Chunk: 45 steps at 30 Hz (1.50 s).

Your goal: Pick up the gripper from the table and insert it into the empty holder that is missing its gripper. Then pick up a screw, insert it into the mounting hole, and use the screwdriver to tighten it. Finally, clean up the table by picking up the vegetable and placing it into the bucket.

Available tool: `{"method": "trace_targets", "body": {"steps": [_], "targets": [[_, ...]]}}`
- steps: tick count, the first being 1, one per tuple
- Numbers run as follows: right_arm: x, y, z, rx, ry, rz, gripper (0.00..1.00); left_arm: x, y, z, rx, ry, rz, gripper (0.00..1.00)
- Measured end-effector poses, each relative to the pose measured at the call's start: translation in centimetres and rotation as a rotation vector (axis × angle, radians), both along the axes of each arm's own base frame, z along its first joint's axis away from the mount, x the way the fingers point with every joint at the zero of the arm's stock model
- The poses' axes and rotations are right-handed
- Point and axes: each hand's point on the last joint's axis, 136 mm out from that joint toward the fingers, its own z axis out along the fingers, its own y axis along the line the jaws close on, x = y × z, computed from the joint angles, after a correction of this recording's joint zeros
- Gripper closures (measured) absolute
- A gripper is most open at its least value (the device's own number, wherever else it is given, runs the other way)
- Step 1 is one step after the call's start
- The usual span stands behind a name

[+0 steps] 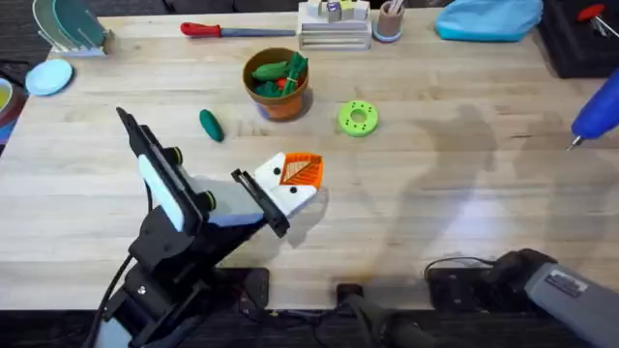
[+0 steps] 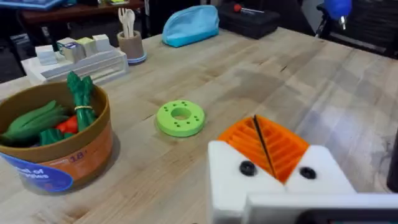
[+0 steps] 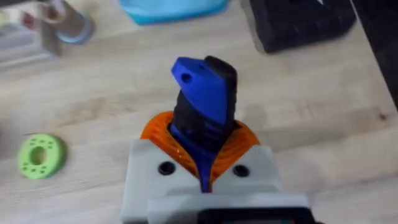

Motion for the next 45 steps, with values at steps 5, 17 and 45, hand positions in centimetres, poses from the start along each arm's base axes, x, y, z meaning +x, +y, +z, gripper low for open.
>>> {"method": "trace_targets", "body": {"steps": [5, 17, 45], "targets": [[0.0, 4.9, 5.8, -0.052, -0.212, 0.147, 0.972, 0.0, 0.0, 0.0, 0.000, 0.000, 0.000, 0.988], [-2.0, 15.0, 10.4, 0.033, -0.671, 0.416, 0.972, 0.0, 0.0, 0.0, 0.000, 0.000, 0.003, 0.988], [-5.9, 41.5, 7.6, 0.639, -0.911, 1.317, 0.972, 0.1, 0.1, 0.0, 0.001, 0.001, 0.006, 0.988]]}}
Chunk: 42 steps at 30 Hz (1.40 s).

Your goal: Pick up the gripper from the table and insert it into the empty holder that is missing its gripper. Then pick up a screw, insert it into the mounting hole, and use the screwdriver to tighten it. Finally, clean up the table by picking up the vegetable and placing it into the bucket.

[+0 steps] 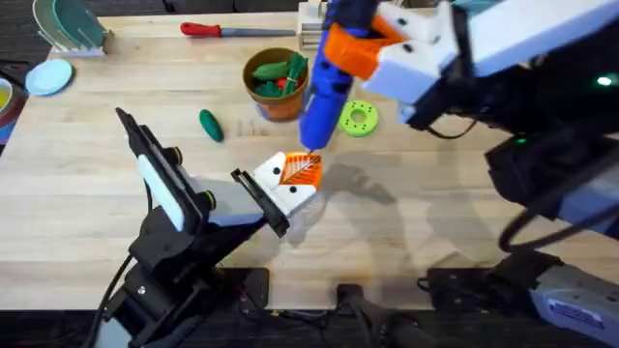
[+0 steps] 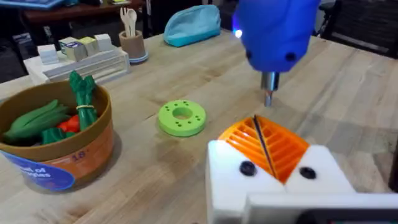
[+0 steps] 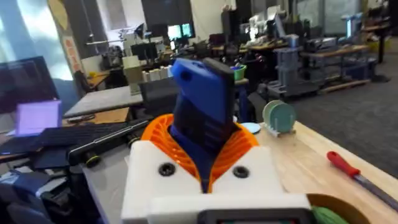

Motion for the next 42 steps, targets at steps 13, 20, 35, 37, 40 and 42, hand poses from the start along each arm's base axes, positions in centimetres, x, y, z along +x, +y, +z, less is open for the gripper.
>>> {"method": "trace_targets", "body": {"steps": [13, 20, 35, 37, 40, 42], "targets": [[-0.6, 1.7, 1.4, 0.037, 0.005, 0.032, 0.972, 0.0, 0.0, 0.0, 0.000, 0.000, 0.000, 0.988], [-1.2, 3.7, 0.7, 0.025, 0.030, 0.078, 0.972, 0.0, 0.0, 0.0, 0.000, 0.000, 0.000, 0.988], [-0.7, 4.9, -0.2, -0.007, -0.005, 0.072, 0.972, 0.0, 0.0, 0.0, 0.000, 0.000, 0.000, 0.988], [-0.6, 5.0, -0.3, -0.009, -0.003, 0.071, 0.972, 0.0, 0.0, 0.0, 0.000, 0.000, 0.000, 0.988], [-0.7, 5.0, -0.3, -0.009, -0.004, 0.072, 0.972, 0.0, 0.0, 0.0, 0.000, 0.000, 0.000, 0.988], [-0.8, 5.1, -0.3, -0.009, -0.004, 0.075, 0.972, 0.0, 0.0, 0.0, 0.000, 0.000, 0.000, 0.988]]}}
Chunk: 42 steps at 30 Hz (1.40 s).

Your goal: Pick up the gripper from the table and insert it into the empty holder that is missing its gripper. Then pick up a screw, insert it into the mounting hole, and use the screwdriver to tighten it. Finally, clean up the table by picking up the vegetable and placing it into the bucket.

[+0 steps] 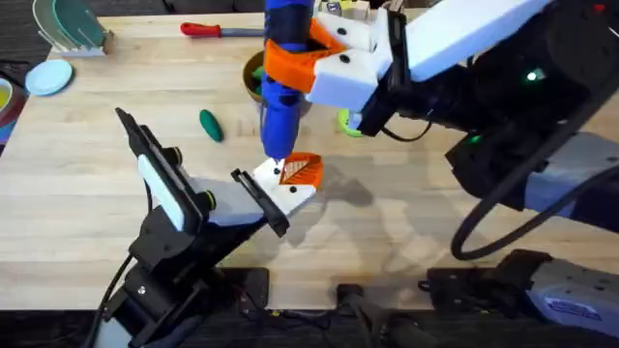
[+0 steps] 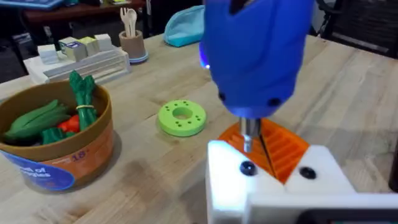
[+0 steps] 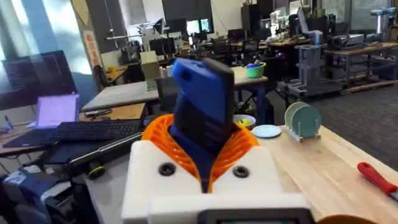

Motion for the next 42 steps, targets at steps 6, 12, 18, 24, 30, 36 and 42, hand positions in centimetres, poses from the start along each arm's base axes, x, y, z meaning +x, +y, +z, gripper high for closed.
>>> {"method": "trace_targets", "body": {"steps": [6, 12, 18, 24, 30, 36, 42], "targets": [[-0.2, 0.2, -0.1, -0.003, 0.003, 0.008, 0.972, 0.0, 0.0, 0.0, 0.000, 0.000, 0.000, 0.988], [-0.2, 0.3, -0.2, -0.005, 0.007, 0.008, 0.972, 0.0, 0.0, 0.0, 0.000, 0.000, 0.000, 0.988], [0.0, 0.4, -0.6, -0.016, 0.022, 0.009, 0.972, 0.0, 0.0, 0.0, 0.000, 0.000, 0.000, 0.988], [0.3, 0.6, -1.2, -0.031, 0.043, 0.006, 0.972, 0.0, 0.0, 0.0, 0.000, 0.000, 0.000, 0.988], [0.7, 0.7, -1.4, -0.035, 0.058, -0.001, 0.972, 0.0, 0.0, 0.0, 0.000, 0.001, 0.000, 0.988], [0.7, 0.7, -1.4, -0.035, 0.063, -0.003, 0.972, 0.0, 0.0, 0.0, 0.000, 0.001, 0.001, 0.988], [0.7, 0.7, -1.5, -0.036, 0.064, -0.003, 0.972, 0.0, 0.0, 0.0, 0.000, 0.000, 0.002, 0.988]]}}
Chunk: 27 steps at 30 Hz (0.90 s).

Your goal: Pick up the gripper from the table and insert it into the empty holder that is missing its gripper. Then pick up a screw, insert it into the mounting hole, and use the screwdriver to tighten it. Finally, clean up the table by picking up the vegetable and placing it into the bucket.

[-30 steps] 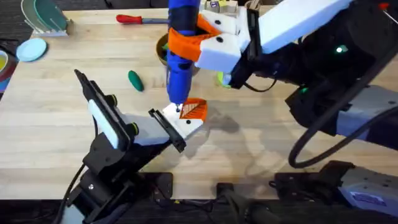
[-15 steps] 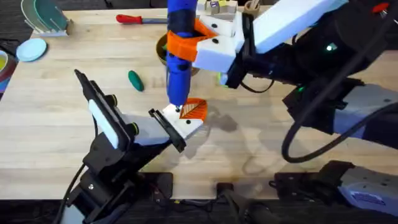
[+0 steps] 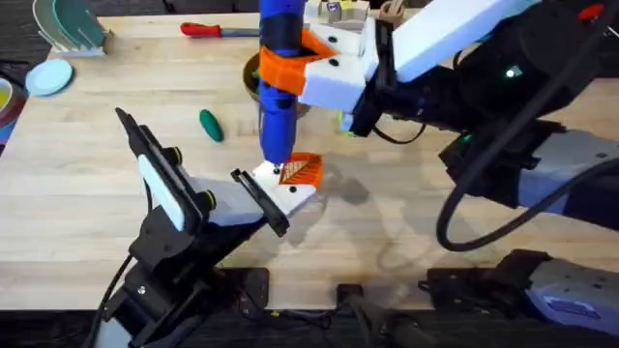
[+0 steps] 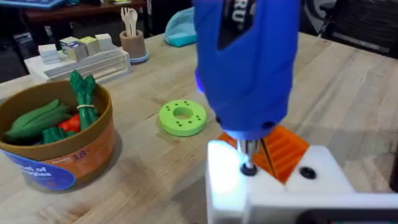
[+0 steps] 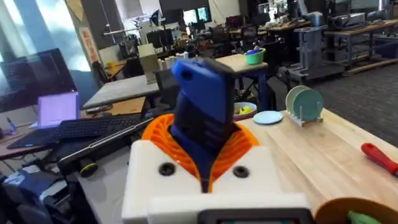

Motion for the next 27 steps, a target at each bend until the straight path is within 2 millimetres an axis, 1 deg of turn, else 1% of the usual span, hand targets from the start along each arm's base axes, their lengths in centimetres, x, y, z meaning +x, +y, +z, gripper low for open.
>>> {"method": "trace_targets", "body": {"steps": [5, 8, 11, 14, 16, 17, 20, 22, 24, 27], "targets": [[0.0, 0.0, 0.0, 0.001, -0.002, 0.000, 0.972, 0.0, 0.0, 0.0, 0.000, 0.000, 0.002, 0.988], [-0.2, -0.1, 0.7, 0.022, -0.028, 0.001, 0.972, 0.0, 0.0, 0.0, 0.000, 0.000, 0.002, 0.988], [-0.6, -0.6, 2.4, 0.086, -0.094, 0.001, 0.972, 0.0, 0.0, 0.0, 0.000, 0.000, 0.002, 0.988], [-0.9, -1.8, 4.8, 0.176, -0.147, -0.007, 0.972, 0.0, 0.0, 0.0, 0.000, 0.000, 0.002, 0.988], [-0.6, -2.6, 5.6, 0.208, -0.154, -0.025, 0.972, 0.0, 0.0, 0.0, 0.000, 0.000, 0.002, 0.988], [-0.2, -2.9, 5.7, 0.211, -0.147, -0.034, 0.972, 0.0, 0.0, 0.0, 0.000, 0.000, 0.002, 0.988], [1.4, -3.6, 5.1, 0.190, -0.118, -0.079, 0.972, 0.0, 0.0, 0.0, 0.000, 0.000, 0.002, 0.988], [2.8, -4.1, 4.1, 0.145, -0.116, -0.129, 0.972, 0.0, 0.0, 0.0, 0.000, 0.000, 0.002, 0.988], [4.6, -4.5, 2.3, 0.069, -0.107, -0.186, 0.972, 0.0, 0.0, 0.0, 0.000, 0.000, 0.002, 0.988], [8.0, -5.5, -2.0, -0.114, -0.035, -0.290, 0.972, 0.0, 0.0, 0.0, 0.000, 0.000, 0.002, 0.988]]}}
